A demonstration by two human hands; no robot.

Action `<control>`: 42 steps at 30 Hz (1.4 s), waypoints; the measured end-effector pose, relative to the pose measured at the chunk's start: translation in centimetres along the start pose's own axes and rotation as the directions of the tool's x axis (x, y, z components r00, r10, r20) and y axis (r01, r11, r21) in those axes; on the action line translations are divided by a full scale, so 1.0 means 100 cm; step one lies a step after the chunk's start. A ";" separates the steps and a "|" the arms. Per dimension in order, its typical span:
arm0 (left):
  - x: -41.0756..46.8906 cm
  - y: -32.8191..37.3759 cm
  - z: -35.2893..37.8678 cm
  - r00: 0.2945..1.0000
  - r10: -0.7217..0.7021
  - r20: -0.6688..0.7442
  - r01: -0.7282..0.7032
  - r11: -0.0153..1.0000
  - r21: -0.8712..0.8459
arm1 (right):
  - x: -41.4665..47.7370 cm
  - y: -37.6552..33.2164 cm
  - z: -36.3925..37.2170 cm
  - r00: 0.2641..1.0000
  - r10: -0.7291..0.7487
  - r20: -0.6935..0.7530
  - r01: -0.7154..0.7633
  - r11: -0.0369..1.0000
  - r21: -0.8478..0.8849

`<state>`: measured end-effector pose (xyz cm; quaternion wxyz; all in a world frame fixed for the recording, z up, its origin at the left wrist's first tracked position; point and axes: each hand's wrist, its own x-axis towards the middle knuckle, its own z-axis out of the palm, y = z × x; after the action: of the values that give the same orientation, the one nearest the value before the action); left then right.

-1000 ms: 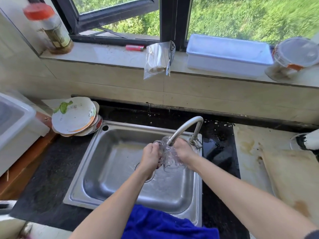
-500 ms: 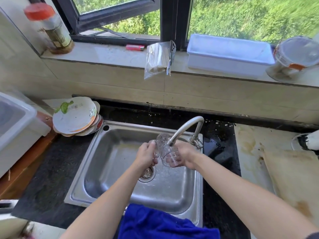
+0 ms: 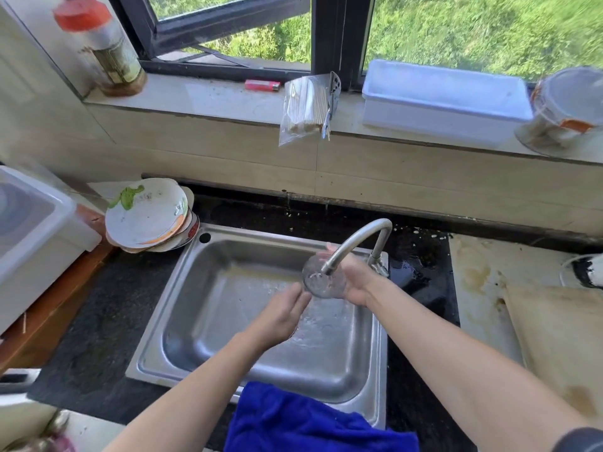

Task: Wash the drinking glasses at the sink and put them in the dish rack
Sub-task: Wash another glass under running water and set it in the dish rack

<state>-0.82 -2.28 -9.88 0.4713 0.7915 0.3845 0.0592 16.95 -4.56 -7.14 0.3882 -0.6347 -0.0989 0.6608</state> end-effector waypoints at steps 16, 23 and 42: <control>0.010 0.011 -0.018 0.830 -0.331 0.448 0.547 0.333 -0.768 | -0.001 0.018 0.012 0.936 -0.345 -0.069 0.284 0.858 -0.429; 0.016 -0.001 -0.035 0.821 -0.341 0.458 0.531 0.165 -0.831 | -0.004 0.033 0.004 0.956 -0.293 0.011 0.263 0.843 -0.469; 0.028 0.007 -0.010 0.869 -0.474 0.142 0.439 0.606 -0.663 | -0.012 0.023 -0.006 0.988 -0.150 0.031 0.153 0.971 -0.183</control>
<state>1.08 0.17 -9.52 0.7157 0.4383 0.5360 0.0917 16.51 -7.13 -7.75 0.3758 -0.6531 -0.2112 0.6226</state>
